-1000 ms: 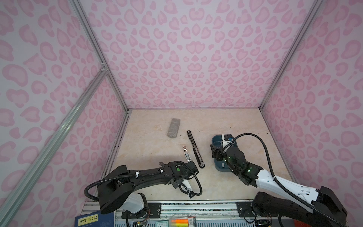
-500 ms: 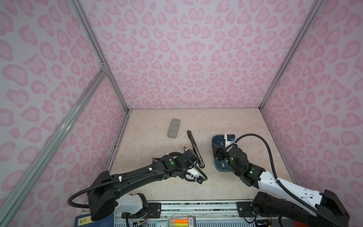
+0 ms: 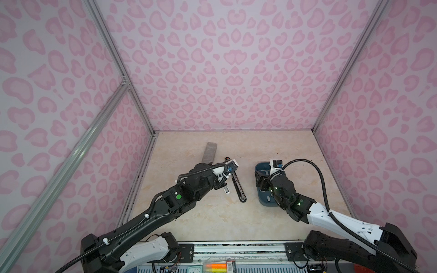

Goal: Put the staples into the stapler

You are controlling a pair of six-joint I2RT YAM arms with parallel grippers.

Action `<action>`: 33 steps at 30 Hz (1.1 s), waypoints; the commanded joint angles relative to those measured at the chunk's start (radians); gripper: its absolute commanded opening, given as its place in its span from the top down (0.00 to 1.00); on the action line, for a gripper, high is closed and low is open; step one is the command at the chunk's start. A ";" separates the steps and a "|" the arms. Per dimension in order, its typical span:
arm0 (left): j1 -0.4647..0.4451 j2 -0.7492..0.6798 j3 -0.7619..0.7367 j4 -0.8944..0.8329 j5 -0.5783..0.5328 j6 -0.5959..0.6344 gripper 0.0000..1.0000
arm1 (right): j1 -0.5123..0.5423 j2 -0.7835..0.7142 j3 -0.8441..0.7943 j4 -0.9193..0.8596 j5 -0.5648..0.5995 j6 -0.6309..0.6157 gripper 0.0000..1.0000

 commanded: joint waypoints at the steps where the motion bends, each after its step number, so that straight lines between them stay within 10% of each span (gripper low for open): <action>1: 0.019 -0.040 -0.053 0.129 0.112 -0.167 0.96 | -0.001 0.004 0.007 -0.017 -0.004 0.011 0.22; 9: 0.085 -0.060 -0.106 0.108 0.004 -0.397 0.96 | -0.001 0.006 0.008 -0.016 -0.010 0.013 0.22; 15: 0.088 -0.101 -0.312 0.282 0.033 -0.277 0.96 | -0.001 0.036 0.029 -0.020 -0.076 0.003 0.22; 33: 0.087 -0.062 -0.300 0.250 0.079 -0.272 0.96 | 0.077 -0.085 -0.027 0.047 -0.175 -0.032 0.20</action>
